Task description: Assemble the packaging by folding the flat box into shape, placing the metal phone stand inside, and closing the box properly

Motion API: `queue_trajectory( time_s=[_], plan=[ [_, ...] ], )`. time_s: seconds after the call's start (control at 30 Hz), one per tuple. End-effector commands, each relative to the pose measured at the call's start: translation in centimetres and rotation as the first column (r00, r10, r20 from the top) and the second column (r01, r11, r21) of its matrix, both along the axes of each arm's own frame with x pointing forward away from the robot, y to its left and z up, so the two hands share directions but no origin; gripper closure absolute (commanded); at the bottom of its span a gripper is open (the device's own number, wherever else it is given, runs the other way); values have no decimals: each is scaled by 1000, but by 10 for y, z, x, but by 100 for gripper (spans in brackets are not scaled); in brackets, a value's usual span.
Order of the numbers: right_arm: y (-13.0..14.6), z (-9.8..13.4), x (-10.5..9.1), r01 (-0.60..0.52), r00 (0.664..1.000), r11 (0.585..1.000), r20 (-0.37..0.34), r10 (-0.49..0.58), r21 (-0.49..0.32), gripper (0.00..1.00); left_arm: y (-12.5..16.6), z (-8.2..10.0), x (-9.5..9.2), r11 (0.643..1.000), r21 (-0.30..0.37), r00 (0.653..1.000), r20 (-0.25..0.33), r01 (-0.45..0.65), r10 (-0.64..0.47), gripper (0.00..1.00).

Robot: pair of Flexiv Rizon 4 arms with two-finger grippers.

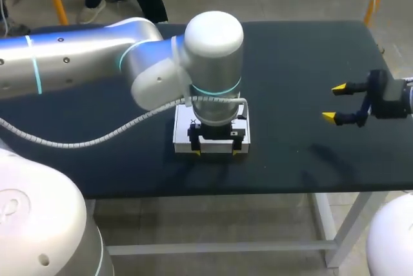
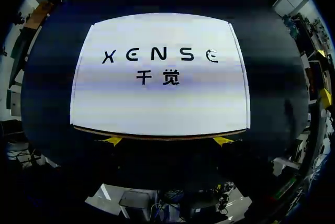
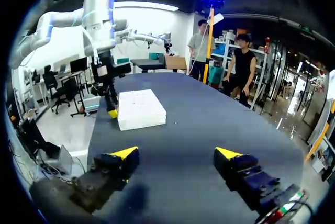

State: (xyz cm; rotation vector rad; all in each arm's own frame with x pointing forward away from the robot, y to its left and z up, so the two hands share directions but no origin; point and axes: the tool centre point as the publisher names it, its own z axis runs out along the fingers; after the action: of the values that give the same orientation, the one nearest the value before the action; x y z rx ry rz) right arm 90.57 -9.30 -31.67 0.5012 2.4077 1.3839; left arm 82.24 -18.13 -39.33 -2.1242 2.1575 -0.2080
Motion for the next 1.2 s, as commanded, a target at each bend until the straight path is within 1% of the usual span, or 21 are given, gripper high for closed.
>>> queue_trajectory(
  time_s=[0.03, 0.1, 0.3, 0.33, 0.5, 0.57, 1.07, 1.2],
  plan=[
    [-3, -1, 0, -27, 997, 990, 72, 17, 141, 0, -4, 0, 15, 1000, 18, 1000, -6, -6, 6, 0],
    [-3, -1, 0, -27, 997, 990, 72, 17, 141, 0, -4, 1, 23, 999, 27, 1000, 4, -17, 17, 0],
    [-3, -1, 0, -27, 997, 990, 72, 17, 141, 0, -1, 2, 42, 999, 25, 1000, 12, -27, 26, 0],
    [-3, -1, 0, -27, 997, 990, 72, 17, 141, 0, 0, 2, 45, 999, 31, 999, 21, -40, 40, 0],
    [-3, -1, 0, -27, 997, 990, 72, 17, 141, 0, 4, 4, 63, 999, 23, 999, 28, -47, 46, 0],
    [-3, -1, 0, -27, 997, 990, 72, 17, 141, 0, 4, 4, 68, 998, 33, 998, 33, -58, 57, 0],
    [-3, -1, 0, -27, 997, 990, 72, 17, 141, 0, 11, 3, 132, 997, 42, 998, 24, -58, 57, 0],
    [-3, -1, 0, -27, 997, 990, 72, 17, 141, 0, 12, 3, 148, 997, 53, 998, 27, -64, 63, 0]
  ],
)
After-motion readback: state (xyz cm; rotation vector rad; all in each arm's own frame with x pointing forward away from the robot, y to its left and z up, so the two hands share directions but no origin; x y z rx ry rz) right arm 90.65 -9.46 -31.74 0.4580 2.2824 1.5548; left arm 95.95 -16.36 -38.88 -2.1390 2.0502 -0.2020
